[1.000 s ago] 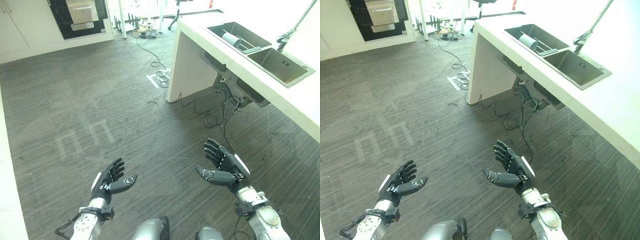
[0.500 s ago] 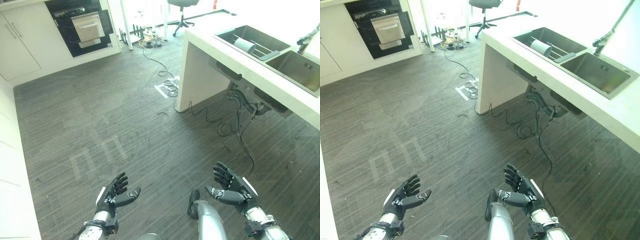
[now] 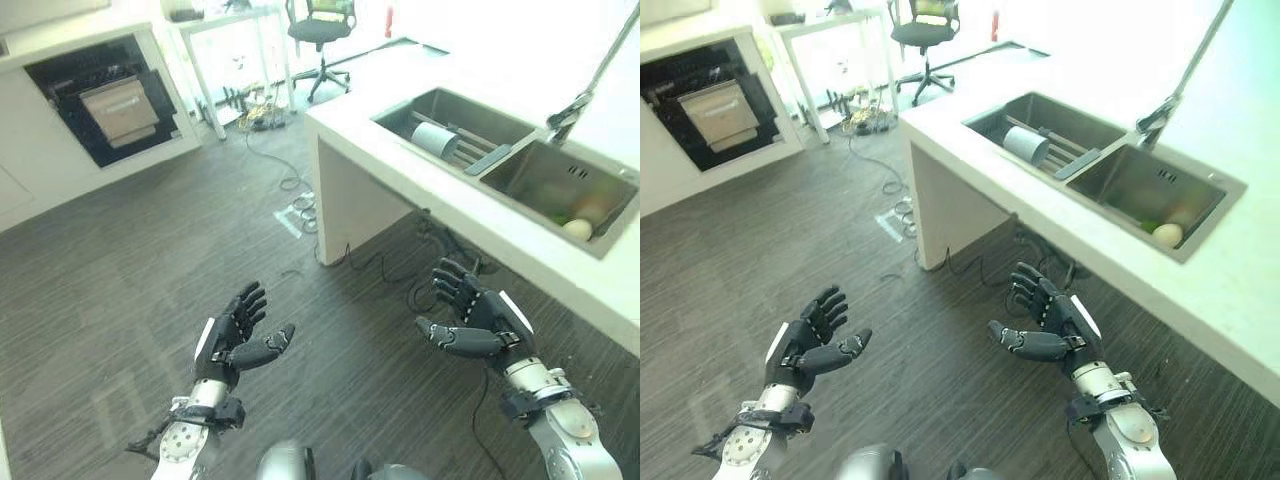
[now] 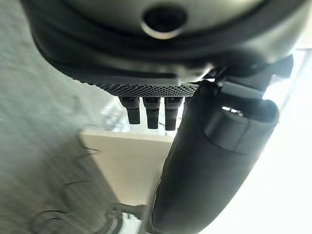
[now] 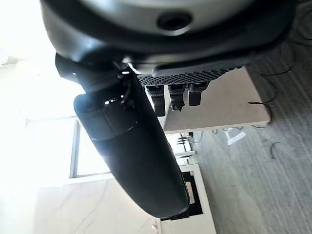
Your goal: Place the dishes in the dishwasher.
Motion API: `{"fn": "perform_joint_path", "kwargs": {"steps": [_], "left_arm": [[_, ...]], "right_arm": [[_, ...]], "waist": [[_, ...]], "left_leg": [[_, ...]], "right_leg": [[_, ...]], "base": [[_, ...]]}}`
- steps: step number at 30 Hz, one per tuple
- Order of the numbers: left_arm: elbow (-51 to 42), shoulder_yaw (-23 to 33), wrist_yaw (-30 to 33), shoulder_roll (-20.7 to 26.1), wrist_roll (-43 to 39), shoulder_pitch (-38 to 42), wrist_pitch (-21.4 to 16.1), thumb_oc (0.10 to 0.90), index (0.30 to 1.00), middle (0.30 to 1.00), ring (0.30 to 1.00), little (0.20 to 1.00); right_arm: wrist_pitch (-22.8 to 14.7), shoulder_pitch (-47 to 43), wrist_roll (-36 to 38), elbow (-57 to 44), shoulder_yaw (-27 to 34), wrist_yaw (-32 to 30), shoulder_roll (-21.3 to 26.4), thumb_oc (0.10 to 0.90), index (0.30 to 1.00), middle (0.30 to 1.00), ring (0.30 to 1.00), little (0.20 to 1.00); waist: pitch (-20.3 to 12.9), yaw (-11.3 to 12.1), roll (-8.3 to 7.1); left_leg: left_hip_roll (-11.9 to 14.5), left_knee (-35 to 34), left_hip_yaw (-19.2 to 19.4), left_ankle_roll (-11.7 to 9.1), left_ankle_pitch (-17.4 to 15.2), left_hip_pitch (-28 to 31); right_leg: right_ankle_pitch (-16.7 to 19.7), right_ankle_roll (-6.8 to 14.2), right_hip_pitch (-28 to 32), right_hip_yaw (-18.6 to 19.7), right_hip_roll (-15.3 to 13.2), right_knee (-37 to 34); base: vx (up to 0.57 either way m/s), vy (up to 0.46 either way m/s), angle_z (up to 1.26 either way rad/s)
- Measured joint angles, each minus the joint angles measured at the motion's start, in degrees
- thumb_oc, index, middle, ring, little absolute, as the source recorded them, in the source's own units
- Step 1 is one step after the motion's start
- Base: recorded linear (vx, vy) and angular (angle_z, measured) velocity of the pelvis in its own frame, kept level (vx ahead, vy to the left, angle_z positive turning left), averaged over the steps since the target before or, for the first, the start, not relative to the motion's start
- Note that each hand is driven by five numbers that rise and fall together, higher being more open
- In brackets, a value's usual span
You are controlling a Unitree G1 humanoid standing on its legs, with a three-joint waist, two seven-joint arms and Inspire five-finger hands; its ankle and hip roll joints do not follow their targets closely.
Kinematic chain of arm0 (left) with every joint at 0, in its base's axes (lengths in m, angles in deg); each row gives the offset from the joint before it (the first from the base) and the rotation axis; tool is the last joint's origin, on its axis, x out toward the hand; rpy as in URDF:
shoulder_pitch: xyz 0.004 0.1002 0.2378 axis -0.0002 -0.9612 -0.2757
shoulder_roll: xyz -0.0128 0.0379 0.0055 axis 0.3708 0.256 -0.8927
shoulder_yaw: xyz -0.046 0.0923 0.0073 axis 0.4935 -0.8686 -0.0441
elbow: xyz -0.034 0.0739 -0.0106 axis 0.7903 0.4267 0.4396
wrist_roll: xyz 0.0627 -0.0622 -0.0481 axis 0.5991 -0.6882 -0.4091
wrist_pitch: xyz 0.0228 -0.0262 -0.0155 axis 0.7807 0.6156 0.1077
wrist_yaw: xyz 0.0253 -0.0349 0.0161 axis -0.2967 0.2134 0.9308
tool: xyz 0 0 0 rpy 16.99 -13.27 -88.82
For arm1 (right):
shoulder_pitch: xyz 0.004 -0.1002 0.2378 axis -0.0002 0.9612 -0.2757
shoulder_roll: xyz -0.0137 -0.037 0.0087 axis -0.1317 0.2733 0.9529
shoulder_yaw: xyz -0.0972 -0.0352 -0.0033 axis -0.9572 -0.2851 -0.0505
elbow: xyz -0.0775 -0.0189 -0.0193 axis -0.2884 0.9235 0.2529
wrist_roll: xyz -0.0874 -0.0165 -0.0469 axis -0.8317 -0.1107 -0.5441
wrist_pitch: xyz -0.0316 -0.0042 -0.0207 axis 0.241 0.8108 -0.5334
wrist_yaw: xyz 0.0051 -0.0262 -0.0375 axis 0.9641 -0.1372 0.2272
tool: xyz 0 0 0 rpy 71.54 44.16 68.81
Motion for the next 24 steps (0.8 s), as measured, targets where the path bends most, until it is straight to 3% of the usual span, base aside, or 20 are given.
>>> {"fn": "perform_joint_path", "kwargs": {"steps": [1, 2, 3, 5, 7, 8, 10, 11, 13, 15, 18, 19, 20, 21, 22, 23, 24], "left_arm": [[-0.35, -0.02, -0.18, -0.10, 0.00, 0.16, -0.19, 0.800, 0.900, 0.900, 0.900, 0.900], [-1.03, 0.38, -0.21, -0.38, 0.00, 0.40, -1.36, 0.800, 0.900, 0.900, 0.900, 0.900], [-1.23, 1.43, -0.29, -1.01, 0.01, 0.30, -1.93, 0.800, 0.900, 0.900, 0.900, 0.900], [-1.25, 2.49, -0.35, -1.04, -0.01, -0.10, -2.54, 0.800, 0.900, 0.900, 0.900, 0.900], [-1.46, 3.54, -0.24, -1.04, -0.01, -0.47, -2.60, 0.800, 0.900, 0.900, 0.900, 0.900], [-1.86, 4.13, -0.20, -0.83, 0.00, -0.44, -2.83, 0.800, 0.900, 0.900, 0.900, 0.900], [-2.63, 5.34, 0.15, 0.06, 0.01, -0.05, -3.42, 0.800, 0.900, 0.900, 0.900, 0.900], [-3.44, 6.04, 0.11, 0.70, 0.01, 0.54, -3.63, 0.800, 0.900, 0.900, 0.900, 0.900], [-4.59, 6.73, -0.02, 2.21, -0.01, 2.70, -3.70, 0.800, 0.900, 0.900, 0.900, 0.900], [-4.70, 6.63, -0.74, 2.72, 0.01, 6.09, -3.70, 0.800, 0.900, 0.900, 0.900, 0.900], [-5.10, 6.64, -1.68, 2.92, 0.15, 6.44, -3.80, 0.800, 0.900, 0.900, 0.900, 0.900], [-5.08, 6.65, -1.69, 3.06, 1.16, 6.08, -3.82, 0.800, 0.900, 0.900, 0.900, 0.900], [-5.15, 6.66, -1.68, 3.67, 2.19, 6.00, -3.92, 0.800, 0.900, 0.900, 0.900, 0.900], [-5.17, 6.66, -1.69, 4.33, 2.98, 6.02, -4.12, 0.800, 0.900, 0.900, 0.900, 0.900], [-5.22, 6.39, -1.46, 4.25, 3.22, 5.73, -4.16, 0.800, 0.900, 0.900, 0.900, 0.900], [-5.39, 6.34, -1.17, 4.02, 3.50, 5.11, -4.18, 0.800, 0.900, 0.900, 0.900, 0.900], [-5.47, 6.04, -0.21, 3.84, 3.55, 3.90, -4.16, 0.800, 0.900, 0.900, 0.900, 0.900]], "right_arm": [[0.01, 0.33, 0.05, -0.08, 0.09, 0.04, 0.07, 0.800, 0.900, 0.900, 0.900, 0.900], [0.22, 1.50, 0.03, -0.18, 0.13, 0.21, -0.44, 0.800, 0.900, 0.900, 0.900, 0.900], [0.31, 2.17, 0.04, -0.44, 0.08, 0.86, -0.75, 0.800, 0.900, 0.900, 0.900, 0.900], [0.31, 3.62, 0.94, -1.95, 1.34, 1.69, -0.40, 0.800, 0.900, 0.900, 0.900, 0.900], [0.45, 5.04, 2.17, -4.27, 2.83, 1.83, 0.76, 0.800, 0.900, 0.900, 0.900, 0.900], [0.66, 5.46, 2.31, -5.94, 3.17, 2.01, 1.14, 0.800, 0.900, 0.900, 0.900, 0.900], [0.89, 6.17, 2.52, -8.92, 3.24, 2.81, 0.92, 0.800, 0.900, 0.900, 0.900, 0.900], [0.85, 6.16, 2.90, -10.85, 3.64, 3.00, 0.36, 0.800, 0.900, 0.900, 0.900, 0.900], [0.80, 5.45, 3.57, -12.67, 3.76, 2.91, -1.53, 0.800, 0.900, 0.900, 0.900, 0.900], [0.65, 4.80, 4.00, -12.91, 3.93, 2.28, -3.48, 0.800, 0.900, 0.900, 0.900, 0.900], [0.62, 3.69, 4.01, -12.79, 3.90, -0.07, -5.41, 0.800, 0.900, 0.900, 0.900, 0.900], [0.47, 3.25, 4.20, -12.72, 4.00, -0.81, -6.06, 0.800, 0.900, 0.900, 0.900, 0.900], [-0.05, 2.94, 4.29, -12.75, 3.91, -1.55, -7.68, 0.800, 0.900, 0.900, 0.900, 0.900], [-0.53, 2.53, 4.26, -12.79, 3.61, -2.07, -9.28, 0.800, 0.900, 0.900, 0.900, 0.900], [-1.07, 2.65, 4.18, -12.74, 2.89, -2.30, -9.31, 0.800, 0.900, 0.900, 0.900, 0.900], [-1.17, 2.49, 4.12, -12.74, 1.95, -2.63, -9.04, 0.800, 0.900, 0.900, 0.900, 0.900], [-1.39, 1.29, 4.10, -10.80, -0.48, -3.03, -7.35, 0.800, 0.900, 0.900, 0.900, 0.900]], "waist": [[0.04, -0.60, 0.77], [0.49, -1.23, 1.76], [1.14, -0.70, 1.59], [2.49, 0.96, 2.56], [2.97, 1.45, 4.66], [3.14, 1.75, 4.85], [2.86, 2.00, 2.85], [2.90, 2.01, 2.12], [2.82, 2.61, 0.94], [2.76, 3.53, -0.18], [2.70, 3.69, -0.28], [2.73, 3.61, 0.02], [2.79, 3.30, 0.43], [2.77, 3.13, 0.36], [2.88, 2.94, 0.56], [2.88, 2.95, 0.96], [3.01, 2.28, 2.09]], "left_leg": [[0.12, -1.21, -1.05, -0.21, 0.77, -0.94], [1.33, 4.50, -5.09, -1.71, 1.14, -5.36], [2.56, 7.56, -9.87, -3.41, 1.97, -9.96], [4.15, 6.58, -12.91, -4.80, 3.14, -12.54], [4.50, 4.04, -13.22, -4.33, 3.14, -10.76], [4.08, 3.08, -11.42, -2.93, 4.66, -8.51], [1.18, 4.36, -7.16, -1.75, 5.37, -6.78], [-0.71, 4.93, -6.30, 0.16, 5.55, -6.19], [-3.12, 6.18, -5.70, 3.70, 4.76, -5.94], [-4.98, 7.51, -5.96, 6.29, 2.98, -5.97], [-6.09, 6.03, -6.99, 7.84, 1.95, -4.28], [-6.42, 5.96, -7.20, 9.43, 1.32, -3.23], [-6.42, 6.38, -7.39, 9.85, 1.06, -2.71], [-6.64, 6.66, -6.74, 10.17, 0.50, -2.03], [-6.90, 6.06, -5.47, 10.14, 0.27, -0.67], [-6.99, 4.19, -4.27, 9.98, 0.38, 0.81], [-5.25, 0.01, -1.36, -0.11, -1.19, 3.63]], "right_leg": [[-0.06, 0.12, 0.17, 0.10, 0.96, 0.06], [-0.83, 0.18, 0.54, 0.56, 2.18, 0.32], [-1.14, 0.68, 0.47, 1.28, 2.46, 0.34], [-2.56, 1.88, 1.30, 2.71, 1.84, 1.08], [-5.79, 5.47, 3.09, 4.16, -0.48, 3.35], [-7.73, 6.89, 3.82, 5.38, -2.07, 4.67], [-8.91, 9.63, 5.79, 6.58, -6.06, 5.26], [-8.90, 9.73, 6.88, 6.55, -8.16, 5.53], [-8.48, 10.04, 7.27, 6.49, -9.75, 6.14], [-5.95, 10.83, 8.21, 4.67, -10.71, 6.04], [-0.97, 12.99, 7.04, 4.90, -11.02, 9.33], [2.98, 15.30, 5.74, 4.66, -11.31, 13.04], [6.10, 16.69, 1.51, 5.70, -12.02, 21.70], [6.90, 17.13, -5.15, 7.15, -13.22, 33.39], [5.67, 15.52, -11.21, 7.35, -13.81, 41.12], [4.29, 13.19, -14.95, 6.24, -13.63, 42.14], [2.18, 6.35, -16.10, 1.28, -9.43, 30.30]], "base": [[0.34, 0.197, -0.40], [0.48, 0.294, -0.15], [0.40, 0.260, -0.17], [0.30, 0.272, -0.34], [0.34, 0.343, -0.33], [0.30, 0.266, -0.28], [0.24, 0.196, -0.20], [0.23, 0.163, -0.04], [0.26, 0.189, 0.10], [0.25, 0.191, 0.32], [0.27, 0.260, 0.29], [0.15, 0.258, 0.14], [0.15, 0.229, 0.02], [0.13, 0.157, -0.12], [0.19, 0.071, -0.32], [0.19, -0.029, -0.56], [0.21, -0.090, -0.56]]}}
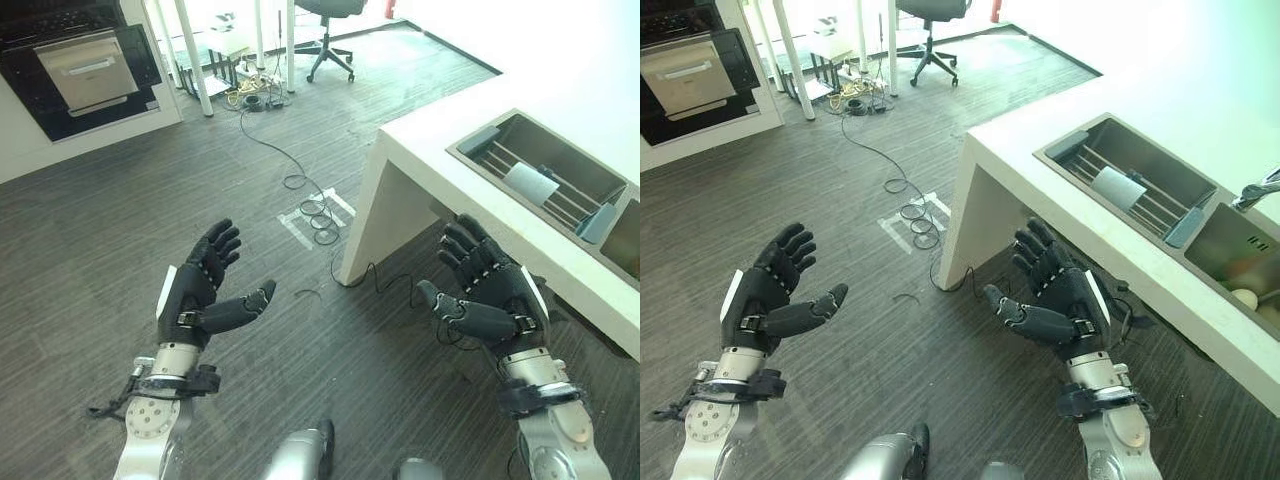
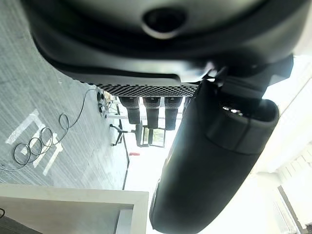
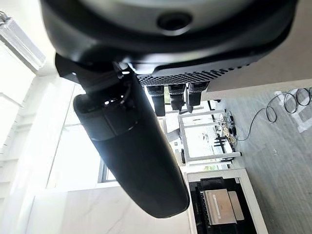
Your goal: Place the dishes in the dishwasher.
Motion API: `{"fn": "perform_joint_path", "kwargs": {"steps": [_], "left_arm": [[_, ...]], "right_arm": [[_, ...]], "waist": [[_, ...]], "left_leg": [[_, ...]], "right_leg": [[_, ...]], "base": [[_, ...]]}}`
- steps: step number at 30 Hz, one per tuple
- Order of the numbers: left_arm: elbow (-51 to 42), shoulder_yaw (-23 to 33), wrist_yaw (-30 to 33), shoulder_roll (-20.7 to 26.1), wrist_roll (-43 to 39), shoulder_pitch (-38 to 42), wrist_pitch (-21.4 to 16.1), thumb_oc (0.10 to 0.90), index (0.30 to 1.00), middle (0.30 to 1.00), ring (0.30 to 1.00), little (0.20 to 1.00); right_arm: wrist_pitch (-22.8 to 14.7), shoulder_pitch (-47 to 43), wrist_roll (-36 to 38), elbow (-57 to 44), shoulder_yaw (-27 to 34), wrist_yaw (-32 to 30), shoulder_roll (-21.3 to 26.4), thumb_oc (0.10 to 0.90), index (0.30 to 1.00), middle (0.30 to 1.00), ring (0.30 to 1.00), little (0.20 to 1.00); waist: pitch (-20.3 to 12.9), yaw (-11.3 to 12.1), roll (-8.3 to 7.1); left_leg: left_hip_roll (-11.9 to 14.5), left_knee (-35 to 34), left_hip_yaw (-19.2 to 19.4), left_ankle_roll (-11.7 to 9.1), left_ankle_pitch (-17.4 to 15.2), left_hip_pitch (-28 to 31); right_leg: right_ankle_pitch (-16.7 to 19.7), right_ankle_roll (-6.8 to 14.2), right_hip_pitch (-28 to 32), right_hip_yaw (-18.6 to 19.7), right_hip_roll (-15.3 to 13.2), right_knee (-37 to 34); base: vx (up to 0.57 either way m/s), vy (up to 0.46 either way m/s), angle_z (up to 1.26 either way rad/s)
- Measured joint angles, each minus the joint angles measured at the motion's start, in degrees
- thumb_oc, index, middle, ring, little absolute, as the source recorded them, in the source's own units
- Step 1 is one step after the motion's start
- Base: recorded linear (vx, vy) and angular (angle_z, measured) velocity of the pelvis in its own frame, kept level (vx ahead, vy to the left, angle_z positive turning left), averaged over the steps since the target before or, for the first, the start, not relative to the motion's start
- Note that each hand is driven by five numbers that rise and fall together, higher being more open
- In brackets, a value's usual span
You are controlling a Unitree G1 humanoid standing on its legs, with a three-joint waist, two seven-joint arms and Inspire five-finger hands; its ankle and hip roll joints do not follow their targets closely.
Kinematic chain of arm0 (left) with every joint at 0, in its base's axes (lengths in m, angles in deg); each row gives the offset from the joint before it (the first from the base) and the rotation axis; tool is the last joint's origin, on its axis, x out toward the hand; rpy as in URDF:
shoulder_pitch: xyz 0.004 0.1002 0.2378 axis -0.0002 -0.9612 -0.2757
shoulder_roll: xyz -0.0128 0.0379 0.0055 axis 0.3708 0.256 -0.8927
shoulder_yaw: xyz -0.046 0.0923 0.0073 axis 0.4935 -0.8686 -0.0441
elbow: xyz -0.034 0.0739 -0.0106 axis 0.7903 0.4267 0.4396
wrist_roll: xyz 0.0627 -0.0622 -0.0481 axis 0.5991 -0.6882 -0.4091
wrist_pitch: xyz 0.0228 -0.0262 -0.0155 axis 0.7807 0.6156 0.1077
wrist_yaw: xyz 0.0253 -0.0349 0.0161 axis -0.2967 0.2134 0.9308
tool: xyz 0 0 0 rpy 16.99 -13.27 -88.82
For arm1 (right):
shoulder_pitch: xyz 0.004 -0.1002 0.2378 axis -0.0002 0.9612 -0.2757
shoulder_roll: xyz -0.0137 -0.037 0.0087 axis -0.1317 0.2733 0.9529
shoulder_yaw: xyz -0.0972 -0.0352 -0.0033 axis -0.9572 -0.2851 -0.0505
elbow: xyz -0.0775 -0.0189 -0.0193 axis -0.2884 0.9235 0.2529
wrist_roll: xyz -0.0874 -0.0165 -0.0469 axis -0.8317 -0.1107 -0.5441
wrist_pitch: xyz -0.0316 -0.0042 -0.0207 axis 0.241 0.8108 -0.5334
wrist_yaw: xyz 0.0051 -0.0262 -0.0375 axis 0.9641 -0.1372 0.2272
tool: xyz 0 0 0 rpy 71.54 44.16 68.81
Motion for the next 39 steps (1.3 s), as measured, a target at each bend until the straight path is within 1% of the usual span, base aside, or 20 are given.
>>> {"fn": "perform_joint_path", "kwargs": {"steps": [1, 2, 3, 6, 9, 14, 16, 17, 18, 21, 22, 24, 25, 26, 27, 28, 30, 34, 36, 39], "left_arm": [[-0.21, 0.10, 0.22, 1.31, 0.10, 0.03, -0.28, 0.800, 0.900, 0.900, 0.900, 0.900], [-1.52, -0.13, 0.28, 4.71, 1.20, 0.43, -1.28, 0.800, 0.900, 0.900, 0.900, 0.900], [-2.71, 0.70, 0.91, 5.38, 1.24, 0.00, -1.98, 0.800, 0.900, 0.900, 0.900, 0.900], [0.06, 2.57, 4.74, 1.83, 1.08, -0.47, -1.40, 0.800, 0.900, 0.900, 0.900, 0.900], [0.96, 0.00, 5.71, 0.65, 1.38, 0.59, -1.39, 0.800, 0.900, 0.900, 0.900, 0.900], [-1.94, -0.82, 6.20, 0.31, 2.04, 1.96, -1.55, 0.800, 0.900, 0.900, 0.900, 0.900], [-3.02, -0.94, 6.17, -0.29, 1.48, 2.17, -1.55, 0.800, 0.900, 0.900, 0.900, 0.900], [-3.96, -1.85, 6.00, -0.42, 0.96, 2.08, -1.55, 0.800, 0.900, 0.900, 0.900, 0.900], [-3.96, -1.85, 6.00, -0.42, 0.96, 2.08, -1.55, 0.800, 0.900, 0.900, 0.900, 0.900], [-7.80, -2.56, 5.27, -0.29, 1.02, 2.50, -1.60, 0.800, 0.900, 0.900, 0.900, 0.900], [-9.68, -2.65, 4.87, 0.22, 1.04, 2.18, -2.25, 0.800, 0.900, 0.900, 0.900, 0.900], [-10.75, -2.72, 4.93, -0.66, 1.07, 2.72, -5.25, 0.800, 0.900, 0.900, 0.900, 0.900], [-10.95, -2.69, 4.89, -0.65, 1.14, 3.72, -6.18, 0.800, 0.900, 0.900, 0.900, 0.900], [-11.17, -2.77, 4.80, -0.69, 1.61, 4.70, -7.57, 0.800, 0.900, 0.900, 0.900, 0.900], [-11.19, -2.85, 4.74, -0.67, 2.08, 5.52, -7.71, 0.800, 0.900, 0.900, 0.900, 0.900], [-11.32, -2.72, 4.86, -0.26, 2.09, 5.09, -7.81, 0.800, 0.900, 0.900, 0.900, 0.900], [-11.17, -2.91, 4.66, 0.07, 2.10, 3.47, -8.03, 0.800, 0.900, 0.900, 0.900, 0.900], [-11.69, -1.13, 4.53, -0.66, 1.93, -0.05, -10.32, 0.800, 0.900, 0.900, 0.900, 0.900], [-11.77, -1.21, 3.58, -1.73, 1.56, 0.34, -10.35, 0.800, 0.900, 0.900, 0.900, 0.900], [-12.64, -1.52, 3.26, -1.36, 1.60, 3.95, -10.38, 0.800, 0.900, 0.900, 0.900, 0.900]], "right_arm": [[-0.29, -0.75, -0.05, 1.79, -1.05, 0.03, -0.06, 0.800, 0.900, 0.900, 0.900, 0.900], [-1.20, -1.08, 0.23, 3.29, -0.02, 0.12, -0.41, 0.800, 0.900, 0.900, 0.900, 0.900], [-1.26, -1.75, 0.32, 4.90, 0.86, 0.12, -0.55, 0.800, 0.900, 0.900, 0.900, 0.900], [-1.83, -1.73, 0.71, 4.69, 1.58, 0.75, 0.35, 0.800, 0.900, 0.900, 0.900, 0.900], [-2.52, -0.31, 2.58, 4.17, 3.09, 0.05, 0.47, 0.800, 0.900, 0.900, 0.900, 0.900], [-3.16, 2.06, 2.53, 1.93, 3.20, -0.57, 1.23, 0.800, 0.900, 0.900, 0.900, 0.900], [-3.16, 1.37, 2.49, 1.93, 3.23, -1.73, 1.42, 0.800, 0.900, 0.900, 0.900, 0.900], [-3.16, 1.22, 2.40, 1.91, 3.30, -2.82, 1.82, 0.800, 0.900, 0.900, 0.900, 0.900], [-3.16, 1.22, 2.40, 1.91, 3.30, -2.82, 1.82, 0.800, 0.900, 0.900, 0.900, 0.900], [-3.57, -0.49, 1.85, 1.57, 4.57, -4.71, 5.52, 0.800, 0.900, 0.900, 0.900, 0.900], [-3.69, 0.11, 1.85, 0.47, 6.16, -4.65, 6.65, 0.800, 0.900, 0.900, 0.900, 0.900], [-5.63, -0.55, 2.02, -0.13, 8.50, -4.36, 6.86, 0.800, 0.900, 0.900, 0.900, 0.900], [-6.38, -0.52, 1.98, -0.50, 9.66, -4.18, 6.53, 0.800, 0.900, 0.900, 0.900, 0.900], [-7.41, -0.44, 1.99, -1.37, 9.98, -4.39, 6.55, 0.800, 0.900, 0.900, 0.900, 0.900], [-7.44, -0.54, 1.97, -1.79, 10.01, -4.47, 6.57, 0.800, 0.900, 0.900, 0.900, 0.900], [-7.16, -1.84, 1.84, -1.76, 8.39, -4.97, 6.71, 0.800, 0.900, 0.900, 0.900, 0.900], [-7.28, -2.52, 1.85, -1.94, 6.01, -4.72, 6.57, 0.800, 0.900, 0.900, 0.900, 0.900], [-7.49, -2.23, 1.12, -2.75, 6.02, -3.85, 4.70, 0.800, 0.900, 0.900, 0.900, 0.900], [-6.79, -0.73, 0.20, -2.79, 6.04, -3.97, 5.41, 0.800, 0.900, 0.900, 0.900, 0.900], [-6.22, -0.33, 0.19, -4.60, 6.97, -4.02, 6.02, 0.800, 0.900, 0.900, 0.900, 0.900]], "waist": [[0.20, 0.09, -2.63], [-0.10, -0.12, -4.64], [0.00, 0.15, -4.95], [0.97, 0.63, -4.21], [2.36, -3.17, -2.12], [1.96, -3.79, -1.61], [1.89, -3.88, -1.01], [1.42, -4.00, 0.12], [1.42, -4.00, 0.12], [0.59, -5.55, 0.72], [-0.96, -5.31, -0.41], [-1.64, -5.01, 0.29], [-1.92, -4.91, -0.17], [-2.17, -5.30, -0.82], [-2.11, -5.49, -1.38], [-1.70, -5.07, -2.00], [-1.57, -5.72, -2.08], [-1.80, -4.61, 1.86], [-1.54, -4.00, 1.33], [-1.53, -3.99, 1.32]], "left_leg": [[-0.01, 6.83, -0.66, -2.66, -3.08, -2.23], [2.03, 18.05, -6.76, 8.10, -4.80, -6.33], [4.78, 16.56, -6.78, 4.08, -7.70, -4.71], [5.68, 14.84, 1.17, 6.95, -8.71, -0.94], [3.26, 10.38, 1.90, 7.55, -8.86, 4.72], [1.10, 5.15, 2.06, 6.33, -10.07, 10.46], [1.67, 3.77, 1.57, 5.21, -10.49, 12.30], [3.29, 2.15, 1.49, 3.24, -10.92, 14.66], [3.29, 2.15, 1.49, 3.24, -10.92, 14.66], [4.95, -1.47, 2.71, -3.76, -6.22, 19.08], [4.21, -1.32, 3.85, -5.75, -4.90, 20.18], [5.67, 6.27, 4.39, -6.50, -4.47, 19.22], [7.48, 20.02, 3.12, -7.33, -1.86, 12.92], [8.50, 30.95, 1.78, -6.62, -2.85, 3.39], [8.47, 31.85, 1.87, -6.03, -3.15, -1.69], [6.93, 18.48, 1.88, -2.94, -4.38, -3.54], [3.65, -3.59, 1.48, 1.89, 0.11, -1.34], [3.17, 1.15, -15.12, -1.26, 2.26, -10.59], [3.20, 1.47, -14.20, -1.68, 3.89, -11.42], [3.26, 1.09, -8.77, 0.93, 5.23, -7.21]], "right_leg": [[-0.02, -1.21, -0.43, -1.99, -1.09, -8.23], [0.59, 1.32, -1.00, -3.09, -3.35, -15.22], [1.15, 3.49, -1.43, -5.00, -3.78, -20.04], [2.61, 5.59, -6.15, -11.11, -5.95, -24.57], [4.26, 5.27, -7.94, -8.97, -6.84, -23.30], [4.93, 4.17, -2.24, -9.03, -3.50, -21.97], [6.98, 1.80, -0.85, -9.10, -2.39, -22.00], [6.84, -1.33, 0.26, -9.26, -0.58, -21.16], [6.84, -1.33, 0.26, -9.26, -0.58, -21.16], [3.13, -5.79, 0.16, -8.08, 0.71, -14.46], [0.85, -3.69, 0.24, -7.36, 0.35, -16.21], [-1.60, -5.53, 2.96, -6.04, 3.31, -17.79], [-2.27, -7.48, 4.38, -3.84, 4.43, -18.73], [-2.40, -8.04, 5.47, -2.64, 5.17, -20.37], [-2.18, -8.14, 5.95, -2.11, 5.42, -20.94], [-1.59, -6.80, 8.59, 0.57, 6.84, -23.94], [-2.23, -5.35, 14.62, 1.02, 8.65, -26.97], [-3.08, -5.34, 15.63, 6.64, 14.24, -27.90], [-4.12, -5.30, 16.94, 8.04, 14.10, -27.76], [-7.33, -2.82, 17.35, 8.41, 11.55, -25.52]], "base": [[0.22, -0.120, -0.35], [0.24, -0.144, -0.34], [0.17, -0.110, -0.71], [0.26, -0.105, -1.16], [0.36, -0.155, -0.20], [0.39, -0.277, 0.00], [0.34, -0.277, 0.05], [0.35, -0.320, -0.03], [0.23, -0.299, -0.12], [0.21, -0.269, -0.24], [0.20, -0.235, -0.61], [0.17, -0.221, -0.83], [0.14, -0.106, -0.94], [0.20, -0.013, -0.80], [0.24, 0.049, -0.97], [0.24, 0.102, -0.94], [0.21, 0.094, -0.94], [0.16, 0.071, -0.85], [0.16, 0.187, -0.52], [0.14, 0.154, -0.33]]}}
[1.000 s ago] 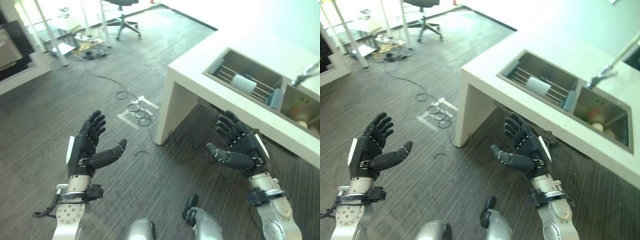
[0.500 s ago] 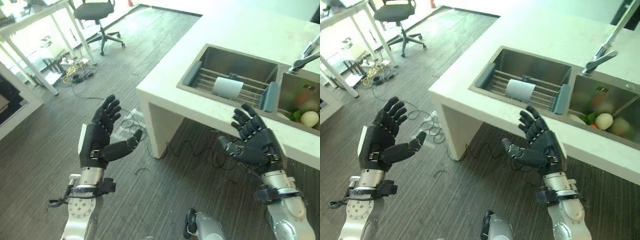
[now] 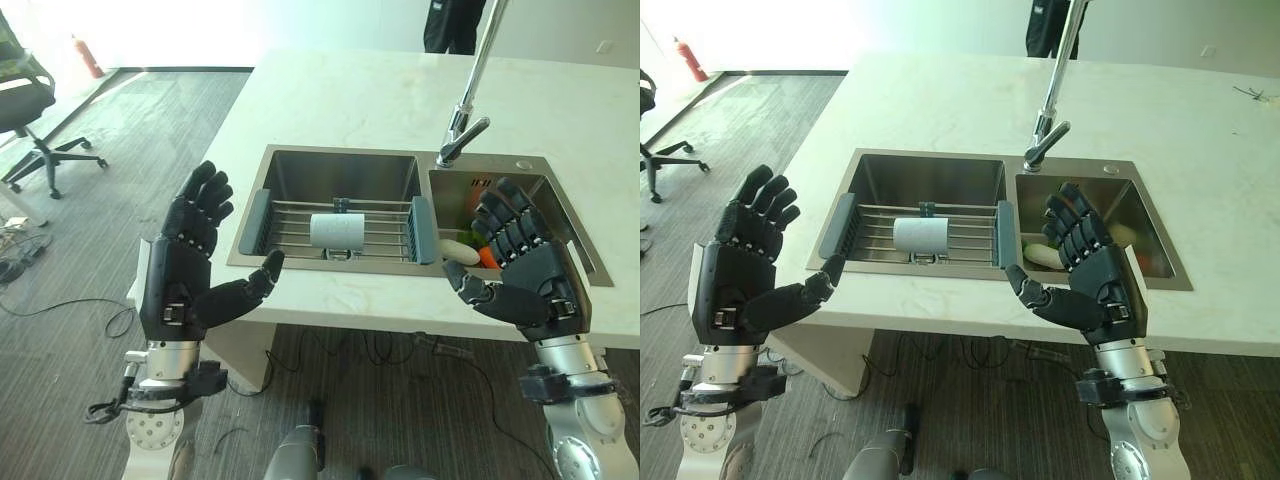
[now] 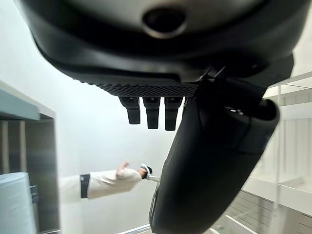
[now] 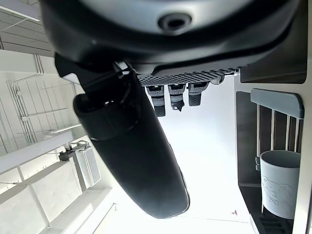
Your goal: Place the dishes in the dishwasher.
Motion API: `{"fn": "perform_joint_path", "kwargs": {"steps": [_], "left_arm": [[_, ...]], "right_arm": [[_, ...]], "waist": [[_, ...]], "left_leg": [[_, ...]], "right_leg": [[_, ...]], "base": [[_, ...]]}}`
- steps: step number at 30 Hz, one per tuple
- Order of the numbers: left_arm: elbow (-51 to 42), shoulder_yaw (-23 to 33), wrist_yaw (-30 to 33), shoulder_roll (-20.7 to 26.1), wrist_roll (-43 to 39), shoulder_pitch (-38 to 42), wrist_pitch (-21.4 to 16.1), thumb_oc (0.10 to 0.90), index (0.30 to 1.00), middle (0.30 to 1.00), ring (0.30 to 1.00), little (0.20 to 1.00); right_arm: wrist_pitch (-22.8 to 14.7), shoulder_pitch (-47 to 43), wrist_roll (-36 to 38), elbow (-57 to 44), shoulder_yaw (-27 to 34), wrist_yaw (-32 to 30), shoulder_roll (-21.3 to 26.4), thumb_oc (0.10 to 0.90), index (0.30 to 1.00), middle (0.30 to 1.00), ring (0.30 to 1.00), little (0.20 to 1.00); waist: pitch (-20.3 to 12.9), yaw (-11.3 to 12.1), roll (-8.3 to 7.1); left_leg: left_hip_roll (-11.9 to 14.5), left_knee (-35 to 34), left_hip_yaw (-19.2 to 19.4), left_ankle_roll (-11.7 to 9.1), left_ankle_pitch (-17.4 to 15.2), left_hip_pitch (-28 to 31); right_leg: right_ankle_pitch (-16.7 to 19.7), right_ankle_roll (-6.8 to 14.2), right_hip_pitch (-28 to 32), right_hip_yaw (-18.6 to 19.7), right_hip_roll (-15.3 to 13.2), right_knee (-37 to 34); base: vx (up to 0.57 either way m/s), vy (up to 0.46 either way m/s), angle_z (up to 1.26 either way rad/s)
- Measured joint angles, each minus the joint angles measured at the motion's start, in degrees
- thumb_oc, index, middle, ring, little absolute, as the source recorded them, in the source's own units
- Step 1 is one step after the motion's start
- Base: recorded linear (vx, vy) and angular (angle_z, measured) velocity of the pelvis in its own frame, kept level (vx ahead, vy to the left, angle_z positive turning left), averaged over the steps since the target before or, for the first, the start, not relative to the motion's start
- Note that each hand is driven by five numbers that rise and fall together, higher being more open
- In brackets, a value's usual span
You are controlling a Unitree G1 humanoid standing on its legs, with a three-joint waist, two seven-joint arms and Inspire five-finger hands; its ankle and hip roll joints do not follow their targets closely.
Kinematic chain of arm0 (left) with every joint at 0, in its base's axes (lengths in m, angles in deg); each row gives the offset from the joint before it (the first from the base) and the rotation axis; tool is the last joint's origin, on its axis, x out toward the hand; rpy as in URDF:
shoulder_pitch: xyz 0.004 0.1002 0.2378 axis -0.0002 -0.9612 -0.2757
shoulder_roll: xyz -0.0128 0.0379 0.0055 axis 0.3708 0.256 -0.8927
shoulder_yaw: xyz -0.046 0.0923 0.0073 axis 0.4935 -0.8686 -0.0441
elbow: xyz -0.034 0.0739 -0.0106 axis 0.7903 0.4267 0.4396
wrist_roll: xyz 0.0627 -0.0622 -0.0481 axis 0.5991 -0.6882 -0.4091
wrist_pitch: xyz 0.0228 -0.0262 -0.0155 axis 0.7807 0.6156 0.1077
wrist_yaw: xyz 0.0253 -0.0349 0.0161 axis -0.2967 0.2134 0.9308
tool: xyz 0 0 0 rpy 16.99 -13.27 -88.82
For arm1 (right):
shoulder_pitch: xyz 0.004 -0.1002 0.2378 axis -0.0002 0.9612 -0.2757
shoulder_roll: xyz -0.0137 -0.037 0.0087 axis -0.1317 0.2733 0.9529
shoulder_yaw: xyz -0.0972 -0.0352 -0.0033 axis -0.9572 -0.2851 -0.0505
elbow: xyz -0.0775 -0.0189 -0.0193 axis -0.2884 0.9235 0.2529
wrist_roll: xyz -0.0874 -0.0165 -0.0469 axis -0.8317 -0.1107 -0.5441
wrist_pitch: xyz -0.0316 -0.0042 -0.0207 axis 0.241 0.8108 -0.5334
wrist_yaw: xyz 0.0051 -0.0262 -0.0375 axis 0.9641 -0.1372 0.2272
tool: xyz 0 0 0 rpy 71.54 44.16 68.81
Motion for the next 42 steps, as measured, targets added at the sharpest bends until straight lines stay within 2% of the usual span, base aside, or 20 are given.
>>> {"fn": "perform_joint_path", "kwargs": {"steps": [2, 7, 12, 15, 17, 18, 19, 20, 21, 24, 27, 31, 34, 35, 36, 37, 38, 39, 40, 42], "left_arm": [[-0.56, -0.03, -0.58, 0.44, -0.03, 1.94, 0.05, 0.800, 0.900, 0.900, 0.900, 0.900], [-0.83, -0.03, -0.74, 1.49, -0.01, 4.97, 0.04, 0.800, 0.900, 0.900, 0.900, 0.900], [-0.98, -0.06, -1.41, 3.04, 0.73, 5.23, 0.03, 0.800, 0.900, 0.900, 0.900, 0.900], [-1.03, -0.07, -2.52, 3.89, 1.50, 5.08, -0.13, 0.800, 0.900, 0.900, 0.900, 0.900], [-0.94, -0.04, -3.52, 3.63, 1.46, 4.98, -0.40, 0.800, 0.900, 0.900, 0.900, 0.900], [-0.93, -0.06, -3.56, 3.49, 1.57, 5.03, -0.41, 0.800, 0.900, 0.900, 0.900, 0.900], [-1.02, -0.07, -3.37, 3.65, 1.65, 5.34, -0.41, 0.800, 0.900, 0.900, 0.900, 0.900], [-0.61, -0.03, -3.51, 3.60, 1.68, 5.47, -0.24, 0.800, 0.900, 0.900, 0.900, 0.900], [-0.11, 0.02, -3.46, 4.23, 1.65, 5.74, 0.47, 0.800, 0.900, 0.900, 0.900, 0.900], [0.79, -0.15, -4.99, 5.32, 1.73, 5.55, 4.06, 0.800, 0.900, 0.900, 0.900, 0.900], [0.82, -0.25, -8.50, 5.61, 0.67, 5.72, 6.99, 0.800, 0.900, 0.900, 0.900, 0.900], [0.10, -0.26, -11.21, 5.63, -5.42, 3.82, 9.01, 0.800, 0.900, 0.900, 0.900, 0.900], [0.06, -0.55, -12.24, 5.62, -6.17, 3.78, 9.18, 0.800, 0.900, 0.900, 0.900, 0.900], [0.22, -0.89, -13.57, 5.90, -4.79, 4.34, 9.73, 0.800, 0.900, 0.900, 0.900, 0.900], [0.16, -0.84, -15.00, 6.92, -4.53, 4.98, 9.42, 0.800, 0.900, 0.900, 0.900, 0.900], [0.16, -0.54, -17.87, 10.34, -4.53, 5.45, 8.92, 0.800, 0.900, 0.900, 0.900, 0.900], [-0.02, 0.11, -18.34, 10.87, -4.52, 5.43, 8.50, 0.800, 0.900, 0.900, 0.900, 0.900], [-0.27, 1.66, -18.90, 11.47, -4.51, 5.85, 8.66, 0.800, 0.900, 0.900, 0.900, 0.900], [1.12, 1.82, -19.26, 13.58, -2.55, 6.48, 11.05, 0.800, 0.900, 0.900, 0.900, 0.900], [3.05, -2.90, -20.26, 18.51, 0.09, 12.57, 13.73, 0.800, 0.900, 0.900, 0.900, 0.900]], "right_arm": [[1.10, 0.72, -0.02, -2.16, 0.36, 0.56, -0.46, 0.800, 0.900, 0.900, 0.900, 0.900], [1.84, -0.29, -0.22, -2.99, -0.16, 0.40, -1.23, 0.800, 0.900, 0.900, 0.900, 0.900], [2.03, -1.29, -2.27, -3.68, -0.74, 0.23, -2.11, 0.800, 0.900, 0.900, 0.900, 0.900], [2.07, -1.70, -2.44, -3.49, -0.81, -0.19, -2.47, 0.800, 0.900, 0.900, 0.900, 0.900], [2.13, -1.92, -3.44, -3.35, -1.57, -0.71, -4.28, 0.800, 0.900, 0.900, 0.900, 0.900], [2.13, -1.95, -4.10, -3.37, -2.72, -0.83, -4.45, 0.800, 0.900, 0.900, 0.900, 0.900], [2.14, -2.16, -4.51, -3.39, -3.63, -0.43, -4.35, 0.800, 0.900, 0.900, 0.900, 0.900], [2.08, -2.78, -4.39, -2.06, -4.14, 0.25, -4.24, 0.800, 0.900, 0.900, 0.900, 0.900], [2.36, -3.65, -4.37, -0.78, -4.47, 0.65, -4.14, 0.800, 0.900, 0.900, 0.900, 0.900], [3.04, -4.24, -4.33, 0.13, -4.46, 2.29, -4.27, 0.800, 0.900, 0.900, 0.900, 0.900], [3.27, -4.11, -4.34, 0.04, -4.43, 3.25, -4.23, 0.800, 0.900, 0.900, 0.900, 0.900], [3.96, -5.97, -4.31, -0.31, -4.40, 3.95, -2.24, 0.800, 0.900, 0.900, 0.900, 0.900], [5.65, -6.54, -4.31, -0.25, -4.19, 4.18, 0.68, 0.800, 0.900, 0.900, 0.900, 0.900], [6.29, -5.82, -4.30, -0.25, -2.65, 4.12, 2.85, 0.800, 0.900, 0.900, 0.900, 0.900], [6.41, -5.52, -4.30, 0.09, -0.39, 3.67, 3.55, 0.800, 0.900, 0.900, 0.900, 0.900], [6.42, -2.76, -4.29, 0.34, 5.10, 3.28, 3.38, 0.800, 0.900, 0.900, 0.900, 0.900], [6.42, -2.28, -4.28, 0.14, 7.02, 3.13, 3.64, 0.800, 0.900, 0.900, 0.900, 0.900], [6.32, -3.80, -4.40, -0.17, 7.97, 3.25, 4.77, 0.800, 0.900, 0.900, 0.900, 0.900], [7.29, -6.90, -4.47, 0.68, 4.99, 2.35, 2.93, 0.800, 0.900, 0.900, 0.900, 0.900], [7.82, -8.59, -5.11, 0.60, -0.79, 2.21, 3.11, 0.800, 0.900, 0.900, 0.900, 0.900]], "waist": [[0.00, 0.17, -1.02], [0.33, 0.68, -1.49], [0.46, 2.75, -2.27], [0.42, 3.30, -2.33], [0.60, 2.43, -1.66], [0.57, 1.78, -1.91], [0.51, 1.97, -1.92], [0.41, 2.50, -2.25], [0.28, 3.95, -3.65], [0.90, 2.09, -2.28], [0.88, 1.00, -2.31], [0.80, 1.33, -2.48], [0.61, 1.29, -2.01], [0.59, -0.36, -2.11], [0.44, 0.05, -1.49], [0.26, -0.52, -0.93], [-0.43, -1.28, 0.57], [-0.57, -2.40, 3.27], [-0.47, -2.98, 3.96], [-0.61, -3.55, 5.07]], "left_leg": [[-3.06, -2.19, 2.86, 3.99, 2.96, 2.88], [-5.34, -2.99, 3.04, 6.54, 1.79, 4.12], [-6.09, -2.12, 4.69, 8.56, -0.98, 5.98], [-6.02, -0.10, 5.40, 9.85, -3.54, 6.00], [-4.77, 1.74, 4.93, 9.95, -4.44, 6.01], [-4.35, 2.28, 5.50, 9.71, -5.09, 6.33], [-3.98, 2.14, 6.51, 9.47, -5.23, 6.32], [-3.35, 1.54, 8.07, 2.95, -6.43, 6.33], [-2.32, 7.93, 8.04, 6.72, -8.98, 4.07], [-1.94, 9.04, 7.58, 7.26, -10.56, 4.28], [-2.13, 7.08, 6.39, 7.60, -9.29, 5.20], [-2.38, 4.73, 6.10, 6.10, -8.71, 7.25], [-0.84, 0.45, 5.57, 1.17, -6.08, 8.20], [0.34, -3.60, 11.19, -2.68, -2.58, 9.59], [5.36, -2.65, 20.74, -0.82, -5.85, 10.39], [14.77, 2.80, 23.73, -4.32, -6.88, 10.21], [15.72, 0.30, 22.09, -5.77, -5.81, 11.44], [14.59, -2.43, 20.57, -7.64, -3.24, 11.88], [10.86, -4.14, 16.56, -5.88, -3.24, 13.29], [8.68, -3.32, 16.45, -4.84, -5.53, 14.14]], "right_leg": [[-3.30, 4.26, -0.25, -0.37, -4.52, 3.52], [-4.15, 4.48, -3.02, -3.35, -6.74, 4.70], [-0.54, 4.58, -5.18, -3.97, -8.86, 2.78], [3.75, 7.47, -3.50, -3.82, -8.57, 1.12], [4.92, 9.02, -7.37, -3.34, -8.21, 10.07], [4.89, 8.75, -11.64, -3.06, -9.29, 18.00], [5.13, 7.51, -13.88, -5.46, -10.74, 18.52], [6.39, 4.66, -13.42, -8.92, -12.40, 10.89], [8.95, 6.89, -12.26, -10.18, -15.74, 1.06], [10.52, 9.53, -14.33, -6.32, -20.74, 0.45], [11.01, 9.61, -15.75, -1.39, -17.49, 0.78], [11.53, 8.59, -14.77, -4.73, -13.38, -0.16], [15.02, 5.57, -12.23, -8.61, -11.55, -3.02], [14.15, 4.42, -9.97, -11.88, -12.60, -3.66], [12.69, 2.97, -9.60, -13.53, -12.32, -3.15], [9.71, 3.23, -8.80, -16.55, -12.50, -2.23], [10.06, 3.26, -10.49, -15.91, -12.79, -1.03], [10.85, 4.58, -13.64, -14.80, -13.42, 1.01], [12.44, 5.85, -14.27, -11.98, -14.92, 1.08], [13.76, 7.88, -13.19, -10.38, -17.22, 0.21]], "base": [[0.16, 0.148, -0.08], [0.12, 0.131, 0.04], [0.12, 0.143, -0.10], [0.14, 0.190, -0.18], [0.06, 0.048, -0.05], [0.10, -0.225, -0.17], [0.09, -0.235, -0.35], [0.11, -0.412, -0.75], [0.07, -0.259, -0.81], [0.12, -0.295, -0.38], [0.13, -0.340, 0.19], [0.08, -0.264, 0.15], [0.04, -0.256, 0.49], [0.06, -0.116, 1.36], [-0.04, -0.002, 1.84], [-0.04, 0.144, 1.20], [-0.10, 0.171, 0.71], [0.00, 0.194, -0.34], [0.01, 0.116, -0.59], [0.02, 0.118, -0.36]]}}
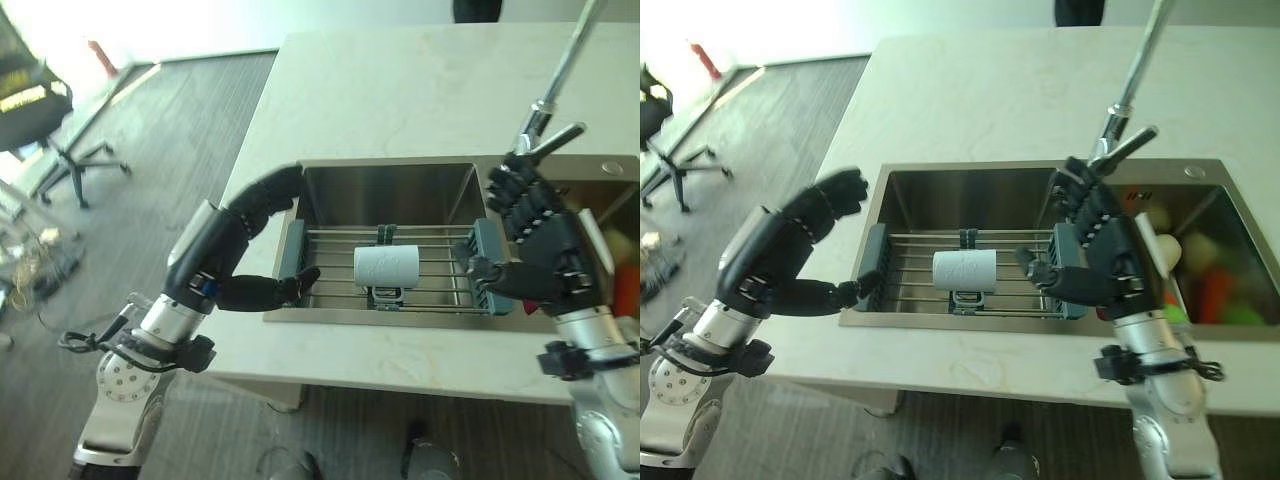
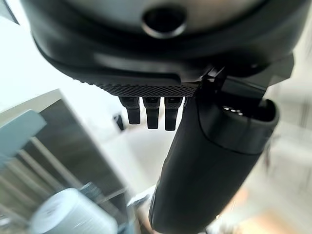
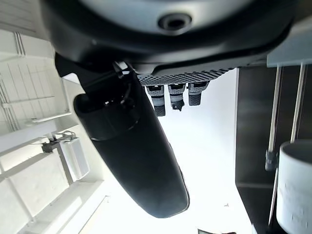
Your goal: Place the dishes in the dishwasher.
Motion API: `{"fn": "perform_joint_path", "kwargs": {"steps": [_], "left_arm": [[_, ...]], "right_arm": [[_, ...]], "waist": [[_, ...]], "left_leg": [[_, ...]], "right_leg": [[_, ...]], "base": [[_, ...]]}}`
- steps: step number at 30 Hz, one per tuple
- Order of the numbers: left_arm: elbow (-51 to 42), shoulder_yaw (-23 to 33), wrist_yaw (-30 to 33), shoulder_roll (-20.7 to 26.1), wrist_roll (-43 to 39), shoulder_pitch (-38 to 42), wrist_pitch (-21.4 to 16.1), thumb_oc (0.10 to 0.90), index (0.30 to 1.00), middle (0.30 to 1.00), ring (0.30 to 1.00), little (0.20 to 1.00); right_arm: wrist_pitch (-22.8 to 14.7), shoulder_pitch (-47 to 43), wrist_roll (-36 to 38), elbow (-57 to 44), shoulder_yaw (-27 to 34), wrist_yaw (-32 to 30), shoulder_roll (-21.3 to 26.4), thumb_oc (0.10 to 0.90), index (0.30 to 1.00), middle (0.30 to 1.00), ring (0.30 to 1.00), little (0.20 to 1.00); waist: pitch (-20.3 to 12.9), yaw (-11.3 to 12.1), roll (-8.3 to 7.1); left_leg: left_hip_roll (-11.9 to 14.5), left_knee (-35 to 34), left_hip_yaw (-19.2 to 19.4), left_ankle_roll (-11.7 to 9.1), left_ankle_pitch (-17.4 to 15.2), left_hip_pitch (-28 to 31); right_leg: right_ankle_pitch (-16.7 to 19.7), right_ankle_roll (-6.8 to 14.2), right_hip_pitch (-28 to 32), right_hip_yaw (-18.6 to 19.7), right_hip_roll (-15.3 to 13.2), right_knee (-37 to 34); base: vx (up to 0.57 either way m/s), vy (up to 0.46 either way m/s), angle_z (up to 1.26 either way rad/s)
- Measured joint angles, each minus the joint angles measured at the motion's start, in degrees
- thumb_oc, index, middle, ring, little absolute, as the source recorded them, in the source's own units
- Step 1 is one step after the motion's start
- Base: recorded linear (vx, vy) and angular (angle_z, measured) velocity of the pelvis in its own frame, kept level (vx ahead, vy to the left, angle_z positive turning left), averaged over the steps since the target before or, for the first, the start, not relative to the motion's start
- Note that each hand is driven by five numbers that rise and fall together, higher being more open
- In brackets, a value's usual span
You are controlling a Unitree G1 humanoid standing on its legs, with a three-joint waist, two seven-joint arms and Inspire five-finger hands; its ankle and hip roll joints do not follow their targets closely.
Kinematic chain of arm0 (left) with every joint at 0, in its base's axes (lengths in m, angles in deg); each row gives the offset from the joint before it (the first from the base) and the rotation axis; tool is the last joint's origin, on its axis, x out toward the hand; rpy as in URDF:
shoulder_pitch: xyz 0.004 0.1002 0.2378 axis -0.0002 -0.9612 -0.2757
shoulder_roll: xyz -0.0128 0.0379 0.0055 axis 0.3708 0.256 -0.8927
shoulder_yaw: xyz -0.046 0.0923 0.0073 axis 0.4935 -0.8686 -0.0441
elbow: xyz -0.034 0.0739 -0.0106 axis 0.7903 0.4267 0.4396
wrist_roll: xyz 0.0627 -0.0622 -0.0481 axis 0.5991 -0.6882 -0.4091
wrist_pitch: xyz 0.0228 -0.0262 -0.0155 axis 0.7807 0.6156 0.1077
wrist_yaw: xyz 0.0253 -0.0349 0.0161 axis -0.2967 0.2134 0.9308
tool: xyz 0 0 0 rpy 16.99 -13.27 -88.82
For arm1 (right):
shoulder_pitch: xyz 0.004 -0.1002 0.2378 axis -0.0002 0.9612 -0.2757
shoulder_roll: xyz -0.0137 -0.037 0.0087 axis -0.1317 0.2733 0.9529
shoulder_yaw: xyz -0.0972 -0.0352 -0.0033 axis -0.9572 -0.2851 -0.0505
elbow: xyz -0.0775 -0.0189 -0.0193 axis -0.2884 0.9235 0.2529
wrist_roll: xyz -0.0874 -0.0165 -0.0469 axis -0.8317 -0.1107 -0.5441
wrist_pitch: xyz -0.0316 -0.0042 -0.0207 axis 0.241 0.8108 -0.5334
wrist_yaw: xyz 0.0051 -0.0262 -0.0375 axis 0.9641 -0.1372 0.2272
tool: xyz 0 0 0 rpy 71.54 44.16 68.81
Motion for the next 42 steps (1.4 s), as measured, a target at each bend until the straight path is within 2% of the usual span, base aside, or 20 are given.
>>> {"fn": "perform_joint_path", "kwargs": {"steps": [3, 7, 9, 12, 22, 23, 35, 38, 42], "left_arm": [[-0.54, -0.08, -0.90, 0.36, 0.01, 3.54, 0.81, 0.800, 0.900, 0.900, 0.900, 0.900], [-0.34, -0.66, -2.11, 3.62, 0.57, 4.90, 5.21, 0.800, 0.900, 0.900, 0.900, 0.900], [0.32, -1.13, -3.05, 4.00, 1.63, 5.24, 7.26, 0.800, 0.900, 0.900, 0.900, 0.900], [3.81, -5.45, -4.16, 4.81, 1.63, 7.58, 10.01, 0.800, 0.900, 0.900, 0.900, 0.900], [9.51, -11.88, -4.43, 4.97, 1.69, 12.71, 16.46, 0.800, 0.900, 0.900, 0.900, 0.900], [10.43, -11.90, -4.43, 4.81, 1.70, 12.94, 16.92, 0.800, 0.900, 0.900, 0.900, 0.900], [19.87, -13.69, -3.82, 2.87, 3.92, 15.86, 17.57, 0.800, 0.900, 0.900, 0.900, 0.900], [23.89, -13.69, -1.38, 2.82, 3.98, 15.99, 17.50, 0.800, 0.900, 0.900, 0.900, 0.900], [24.86, -13.69, 0.44, 2.66, 4.32, 16.34, 16.95, 0.800, 0.900, 0.900, 0.900, 0.900]], "right_arm": [[0.25, -0.01, -1.73, -0.10, -2.25, 0.15, -0.05, 0.800, 0.900, 0.900, 0.900, 0.900], [0.26, -0.56, -1.71, -0.04, -1.93, -0.18, -0.05, 0.800, 0.900, 0.900, 0.900, 0.900], [0.44, -0.55, -1.70, 0.01, -1.63, -0.32, 0.15, 0.800, 0.900, 0.900, 0.900, 0.900], [0.93, -0.61, -1.70, 0.30, -1.73, -0.05, 0.28, 0.800, 0.900, 0.900, 0.900, 0.900], [1.57, -0.91, -1.68, 2.88, -1.84, 1.26, 1.46, 0.800, 0.900, 0.900, 0.900, 0.900], [1.63, -0.91, -1.68, 2.89, -1.82, 1.52, 1.59, 0.800, 0.900, 0.900, 0.900, 0.900], [1.64, -0.90, -1.63, 4.67, -1.81, 3.97, 1.57, 0.800, 0.900, 0.900, 0.900, 0.900], [1.65, -0.86, -1.63, 4.68, -1.78, 4.52, 1.57, 0.800, 0.900, 0.900, 0.900, 0.900], [1.65, -0.86, -1.63, 4.68, -1.72, 4.78, 1.57, 0.800, 0.900, 0.900, 0.900, 0.900]], "waist": [[-0.28, -0.11, -0.57], [-0.97, -0.79, -1.38], [-1.99, -1.28, -1.14], [-4.00, -2.66, -0.93], [-5.06, -4.98, -1.08], [-5.37, -5.80, -1.10], [-6.29, -8.51, -1.46], [-6.30, -9.05, -1.46], [-6.31, -9.38, -1.46]], "left_leg": [[-0.45, 2.51, 0.02, 0.81, -1.09, -0.76], [-0.51, 3.86, 0.02, 0.95, -1.61, -1.39], [-0.11, 4.75, 0.22, 0.93, -2.17, -2.03], [0.36, 5.95, 0.69, 0.96, -2.82, -2.30], [1.34, 7.16, 4.13, 0.90, -3.48, -1.99], [1.38, 7.12, 4.88, 0.91, -3.53, -1.80], [2.32, 7.44, 8.23, 0.71, -4.24, -0.62], [2.31, 7.38, 9.19, 0.64, -4.52, 0.14], [2.28, 7.43, 9.63, 0.67, -4.63, 0.21]], "right_leg": [[1.54, 0.44, 0.57, 0.67, -0.38, -1.71], [1.93, 0.56, 0.45, 0.78, -0.36, -1.77], [2.15, 0.54, 0.05, 1.13, -0.10, -1.80], [2.73, 0.37, -0.01, 1.84, 0.46, -2.41], [5.16, 0.23, -1.00, 5.06, 2.02, -4.78], [5.66, 0.15, -1.19, 5.72, 2.25, -5.32], [6.90, 0.11, -1.94, 9.13, 3.81, -6.70], [7.21, 0.14, -1.96, 10.39, 4.12, -6.84], [7.29, 0.05, -1.99, 10.69, 4.13, -7.17]], "base": [[0.00, 0.091, -0.01], [0.00, 0.081, -0.01], [0.01, 0.097, -0.11], [0.01, 0.070, -0.13], [0.01, 0.035, -0.20], [0.03, 0.009, -0.28], [0.03, 0.004, -0.17], [0.05, 0.029, -0.17], [0.03, 0.020, -0.07]]}}
